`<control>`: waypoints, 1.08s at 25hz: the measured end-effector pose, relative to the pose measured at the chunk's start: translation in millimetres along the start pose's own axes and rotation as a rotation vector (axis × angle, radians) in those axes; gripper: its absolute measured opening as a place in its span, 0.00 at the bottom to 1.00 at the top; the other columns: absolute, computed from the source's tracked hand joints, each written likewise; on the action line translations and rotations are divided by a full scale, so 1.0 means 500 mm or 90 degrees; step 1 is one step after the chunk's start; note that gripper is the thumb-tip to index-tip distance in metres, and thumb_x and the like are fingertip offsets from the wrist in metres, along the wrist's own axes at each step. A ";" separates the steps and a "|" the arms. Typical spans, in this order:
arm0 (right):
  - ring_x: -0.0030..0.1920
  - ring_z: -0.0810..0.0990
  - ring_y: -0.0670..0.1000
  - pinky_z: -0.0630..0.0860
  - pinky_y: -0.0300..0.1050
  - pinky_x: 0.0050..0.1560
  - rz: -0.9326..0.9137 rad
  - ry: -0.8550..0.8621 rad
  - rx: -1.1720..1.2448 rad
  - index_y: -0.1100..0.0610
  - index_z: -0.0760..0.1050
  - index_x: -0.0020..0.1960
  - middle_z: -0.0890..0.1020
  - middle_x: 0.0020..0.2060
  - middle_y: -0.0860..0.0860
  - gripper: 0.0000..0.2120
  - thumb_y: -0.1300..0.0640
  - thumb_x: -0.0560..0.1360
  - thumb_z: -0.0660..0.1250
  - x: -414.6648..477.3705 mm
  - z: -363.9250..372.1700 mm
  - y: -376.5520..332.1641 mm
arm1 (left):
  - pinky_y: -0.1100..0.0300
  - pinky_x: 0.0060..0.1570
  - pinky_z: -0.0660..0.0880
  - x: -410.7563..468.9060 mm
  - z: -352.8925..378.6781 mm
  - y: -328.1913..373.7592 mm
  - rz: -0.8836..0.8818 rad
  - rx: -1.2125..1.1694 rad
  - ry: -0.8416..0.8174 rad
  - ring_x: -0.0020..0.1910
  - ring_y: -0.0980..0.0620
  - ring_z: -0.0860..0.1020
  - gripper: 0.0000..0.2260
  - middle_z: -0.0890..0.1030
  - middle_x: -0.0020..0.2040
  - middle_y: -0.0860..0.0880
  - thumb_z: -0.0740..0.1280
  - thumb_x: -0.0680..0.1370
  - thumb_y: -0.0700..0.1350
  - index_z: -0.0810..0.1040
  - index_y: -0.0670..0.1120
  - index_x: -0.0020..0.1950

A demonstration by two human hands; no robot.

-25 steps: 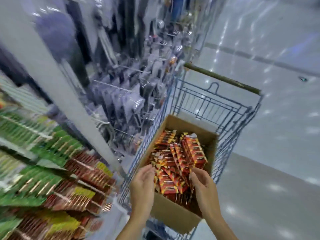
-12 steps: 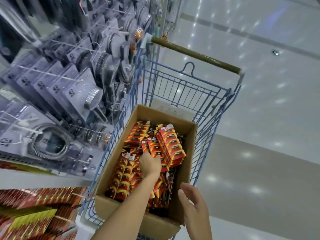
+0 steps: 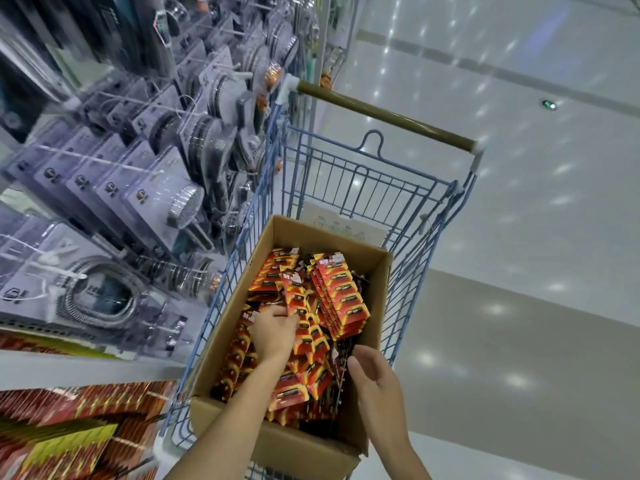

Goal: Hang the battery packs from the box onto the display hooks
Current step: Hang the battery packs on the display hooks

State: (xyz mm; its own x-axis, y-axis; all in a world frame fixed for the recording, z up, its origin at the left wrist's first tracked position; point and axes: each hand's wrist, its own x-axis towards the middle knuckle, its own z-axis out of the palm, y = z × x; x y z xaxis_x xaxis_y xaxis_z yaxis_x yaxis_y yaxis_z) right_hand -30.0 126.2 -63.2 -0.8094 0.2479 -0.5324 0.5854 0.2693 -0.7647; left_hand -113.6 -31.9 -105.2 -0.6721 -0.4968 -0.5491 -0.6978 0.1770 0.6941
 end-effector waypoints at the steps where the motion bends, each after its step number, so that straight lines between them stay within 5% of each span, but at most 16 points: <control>1: 0.58 0.77 0.38 0.72 0.31 0.55 -0.003 -0.013 -0.009 0.44 0.76 0.61 0.80 0.56 0.37 0.08 0.50 0.82 0.67 0.016 0.008 -0.002 | 0.71 0.34 0.72 -0.019 -0.038 -0.010 0.017 -0.044 -0.010 0.38 0.58 0.80 0.04 0.81 0.41 0.56 0.74 0.78 0.41 0.81 0.49 0.47; 6: 0.61 0.78 0.47 0.75 0.46 0.63 -0.046 -0.038 -0.121 0.51 0.73 0.70 0.79 0.61 0.44 0.17 0.49 0.84 0.63 0.152 0.056 -0.042 | 0.52 0.46 0.81 -0.102 -0.183 -0.077 -0.061 -0.276 -0.014 0.47 0.49 0.85 0.11 0.85 0.49 0.51 0.75 0.77 0.38 0.81 0.53 0.52; 11: 0.59 0.79 0.54 0.76 0.54 0.64 -0.057 0.017 -0.317 0.56 0.75 0.65 0.82 0.60 0.54 0.14 0.51 0.83 0.62 0.354 0.086 -0.069 | 0.38 0.56 0.80 -0.151 -0.243 -0.101 -0.152 -0.438 0.001 0.50 0.37 0.85 0.14 0.86 0.51 0.41 0.77 0.71 0.33 0.82 0.47 0.51; 16: 0.72 0.67 0.62 0.68 0.58 0.70 -0.007 0.028 -0.392 0.59 0.72 0.70 0.78 0.65 0.56 0.23 0.45 0.82 0.63 0.413 0.108 -0.071 | 0.38 0.56 0.80 -0.187 -0.267 -0.117 -0.153 -0.472 -0.002 0.52 0.37 0.85 0.18 0.88 0.49 0.43 0.77 0.68 0.34 0.84 0.44 0.57; 22: 0.49 0.83 0.53 0.81 0.55 0.54 -0.054 0.110 -0.291 0.55 0.75 0.59 0.82 0.49 0.51 0.21 0.48 0.72 0.77 0.380 0.090 -0.060 | 0.36 0.58 0.79 -0.223 -0.290 -0.119 -0.156 -0.530 0.012 0.52 0.36 0.85 0.21 0.88 0.50 0.42 0.78 0.63 0.37 0.84 0.45 0.56; 27: 0.48 0.83 0.53 0.83 0.57 0.53 -0.067 0.124 -0.193 0.55 0.73 0.56 0.83 0.49 0.52 0.12 0.54 0.77 0.73 0.335 0.072 -0.049 | 0.46 0.46 0.79 -0.259 -0.331 -0.105 -0.145 -0.610 0.023 0.39 0.42 0.87 0.15 0.88 0.44 0.43 0.75 0.71 0.31 0.82 0.42 0.55</control>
State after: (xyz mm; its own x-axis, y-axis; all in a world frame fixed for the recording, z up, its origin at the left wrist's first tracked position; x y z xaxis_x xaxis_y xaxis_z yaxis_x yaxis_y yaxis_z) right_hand -181.3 127.6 -146.7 -0.8588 0.3689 -0.3554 0.5105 0.5593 -0.6531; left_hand 51.0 -117.6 6.7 -0.5276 -0.4621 -0.7128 -0.3029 -0.6816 0.6661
